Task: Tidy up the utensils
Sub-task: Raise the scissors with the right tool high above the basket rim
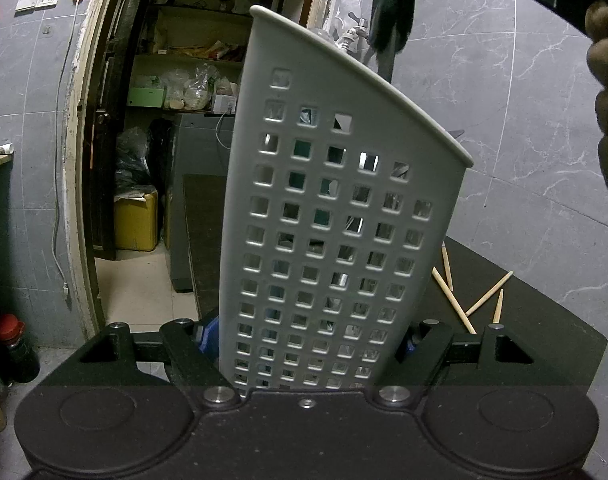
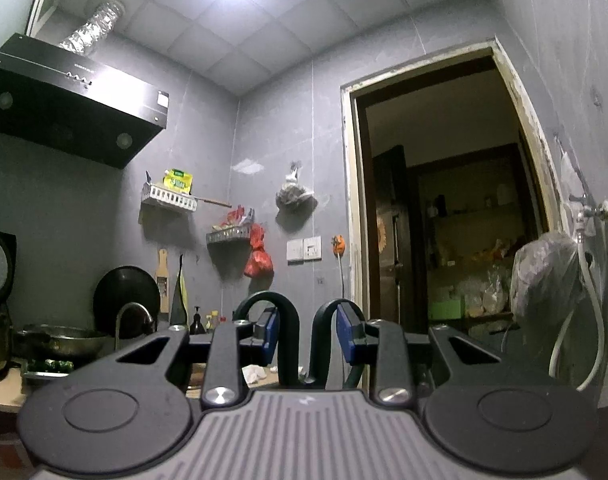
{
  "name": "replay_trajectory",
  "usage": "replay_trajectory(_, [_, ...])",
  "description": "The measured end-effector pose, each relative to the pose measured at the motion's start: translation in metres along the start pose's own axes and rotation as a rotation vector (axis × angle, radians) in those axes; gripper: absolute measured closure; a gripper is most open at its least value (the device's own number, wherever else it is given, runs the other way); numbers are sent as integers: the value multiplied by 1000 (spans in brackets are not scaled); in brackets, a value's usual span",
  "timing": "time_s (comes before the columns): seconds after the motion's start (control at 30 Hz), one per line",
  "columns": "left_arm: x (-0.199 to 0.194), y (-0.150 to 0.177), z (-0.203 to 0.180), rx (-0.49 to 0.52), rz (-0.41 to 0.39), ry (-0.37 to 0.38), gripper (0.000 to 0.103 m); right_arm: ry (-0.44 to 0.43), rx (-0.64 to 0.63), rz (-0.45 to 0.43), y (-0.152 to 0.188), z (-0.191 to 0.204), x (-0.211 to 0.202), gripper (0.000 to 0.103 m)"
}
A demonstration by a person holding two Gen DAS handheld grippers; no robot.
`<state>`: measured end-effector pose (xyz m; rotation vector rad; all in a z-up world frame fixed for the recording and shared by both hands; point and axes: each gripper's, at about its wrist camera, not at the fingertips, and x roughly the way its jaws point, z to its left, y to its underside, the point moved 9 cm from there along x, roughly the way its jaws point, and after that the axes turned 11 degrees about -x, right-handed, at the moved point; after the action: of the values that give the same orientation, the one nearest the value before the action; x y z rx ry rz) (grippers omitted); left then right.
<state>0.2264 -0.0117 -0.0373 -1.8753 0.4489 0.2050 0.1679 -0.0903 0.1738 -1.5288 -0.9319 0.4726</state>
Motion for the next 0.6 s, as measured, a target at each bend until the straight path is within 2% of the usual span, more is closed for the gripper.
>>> replay_trajectory(0.6, [0,0,0,0,-1,0,24,-15,51,150,52,-2,2,66])
